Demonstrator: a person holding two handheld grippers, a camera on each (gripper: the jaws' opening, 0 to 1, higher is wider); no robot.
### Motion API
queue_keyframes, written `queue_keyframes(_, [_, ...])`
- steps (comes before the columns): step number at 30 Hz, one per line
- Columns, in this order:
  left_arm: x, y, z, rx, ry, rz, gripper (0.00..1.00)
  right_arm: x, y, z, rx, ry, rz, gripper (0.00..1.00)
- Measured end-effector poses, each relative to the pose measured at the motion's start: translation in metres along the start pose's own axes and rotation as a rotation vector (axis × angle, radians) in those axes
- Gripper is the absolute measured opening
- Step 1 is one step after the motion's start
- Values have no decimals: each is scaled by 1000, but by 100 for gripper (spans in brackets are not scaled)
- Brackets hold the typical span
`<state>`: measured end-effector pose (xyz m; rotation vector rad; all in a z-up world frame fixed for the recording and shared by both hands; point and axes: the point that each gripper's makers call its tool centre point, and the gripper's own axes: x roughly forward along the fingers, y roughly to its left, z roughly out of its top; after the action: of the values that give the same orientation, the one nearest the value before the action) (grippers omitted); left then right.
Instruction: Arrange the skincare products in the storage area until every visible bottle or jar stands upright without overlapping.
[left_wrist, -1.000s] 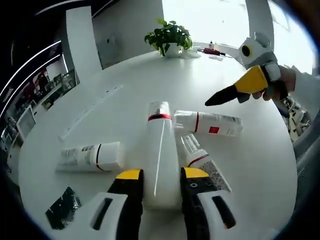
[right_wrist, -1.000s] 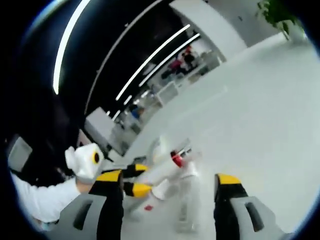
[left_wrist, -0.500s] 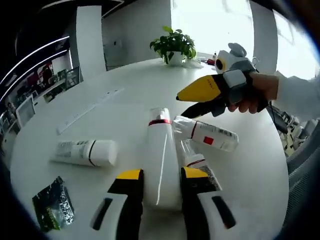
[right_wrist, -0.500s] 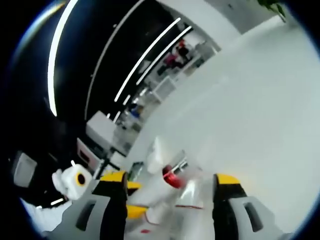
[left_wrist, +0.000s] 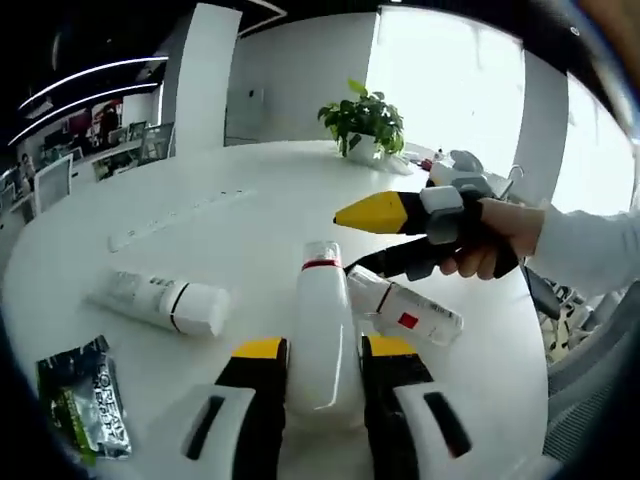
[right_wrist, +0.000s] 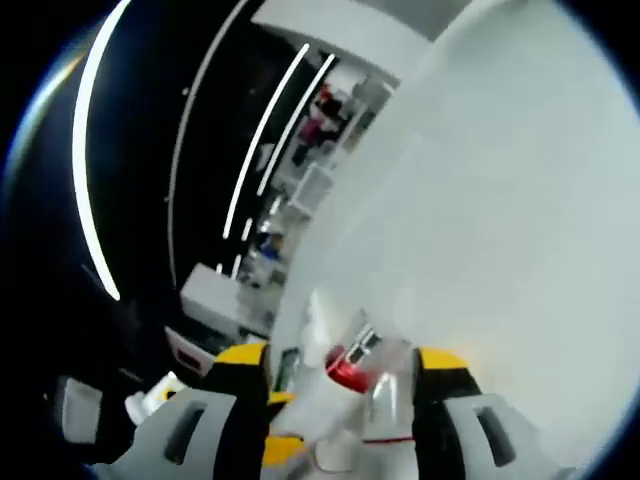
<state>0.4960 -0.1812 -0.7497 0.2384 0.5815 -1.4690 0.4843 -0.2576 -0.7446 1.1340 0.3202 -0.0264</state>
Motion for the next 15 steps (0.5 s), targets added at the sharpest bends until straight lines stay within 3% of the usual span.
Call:
queue_keyframes(5, [0,-3,1,-36,1,-8,25,5,-2,-2,111,9,6,52])
queue_keyframes(10, [1,-2,2,-29,-1,-7,25,10,-6,-4,117,10,-19,43])
queue_keyframes(15, [-4,-1,6,7,-9,1,25,14,-5,-5,149,14,-28,40])
